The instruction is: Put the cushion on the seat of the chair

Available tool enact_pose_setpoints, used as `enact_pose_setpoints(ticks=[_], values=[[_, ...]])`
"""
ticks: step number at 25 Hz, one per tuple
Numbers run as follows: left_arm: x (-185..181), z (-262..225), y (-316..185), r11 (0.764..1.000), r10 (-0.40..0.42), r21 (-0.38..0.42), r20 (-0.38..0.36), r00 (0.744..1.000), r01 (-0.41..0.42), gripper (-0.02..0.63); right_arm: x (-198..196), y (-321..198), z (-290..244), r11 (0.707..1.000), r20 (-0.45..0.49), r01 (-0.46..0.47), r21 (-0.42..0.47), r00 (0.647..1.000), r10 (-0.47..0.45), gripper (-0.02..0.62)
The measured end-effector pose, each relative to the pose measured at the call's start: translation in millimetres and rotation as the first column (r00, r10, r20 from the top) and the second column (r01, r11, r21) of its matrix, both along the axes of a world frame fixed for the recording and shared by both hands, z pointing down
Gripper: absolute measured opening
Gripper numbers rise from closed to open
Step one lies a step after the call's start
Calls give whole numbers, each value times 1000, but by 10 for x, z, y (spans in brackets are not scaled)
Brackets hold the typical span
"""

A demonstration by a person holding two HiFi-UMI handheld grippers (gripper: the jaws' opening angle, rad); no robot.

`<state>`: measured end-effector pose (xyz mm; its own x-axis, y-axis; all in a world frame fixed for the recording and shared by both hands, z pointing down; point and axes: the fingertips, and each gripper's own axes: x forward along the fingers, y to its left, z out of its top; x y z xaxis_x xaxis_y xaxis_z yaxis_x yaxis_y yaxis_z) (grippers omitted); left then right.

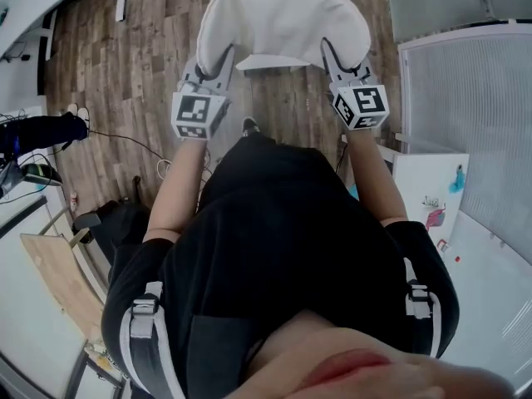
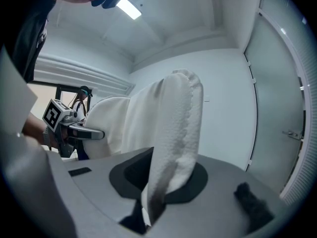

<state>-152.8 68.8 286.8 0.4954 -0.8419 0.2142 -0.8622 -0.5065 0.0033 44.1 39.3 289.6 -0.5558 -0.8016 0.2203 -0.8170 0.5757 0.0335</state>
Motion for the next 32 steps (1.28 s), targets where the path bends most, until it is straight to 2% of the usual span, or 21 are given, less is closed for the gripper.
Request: enact_pose_setpoints(ticks=[9, 17, 32], values=[[-67, 36, -289, 999, 33, -3, -5, 999, -33, 51, -59, -274, 29, 999, -5, -33, -10, 999, 33, 58], [86, 109, -624, 999, 25, -21, 16, 1000, -25, 51, 94, -658, 167, 999, 10, -35, -28, 999, 35, 58], [598, 290, -1545, 993, -86, -70, 64, 994, 90, 51, 578, -1767, 423, 993, 15, 81, -89, 997, -80, 58]])
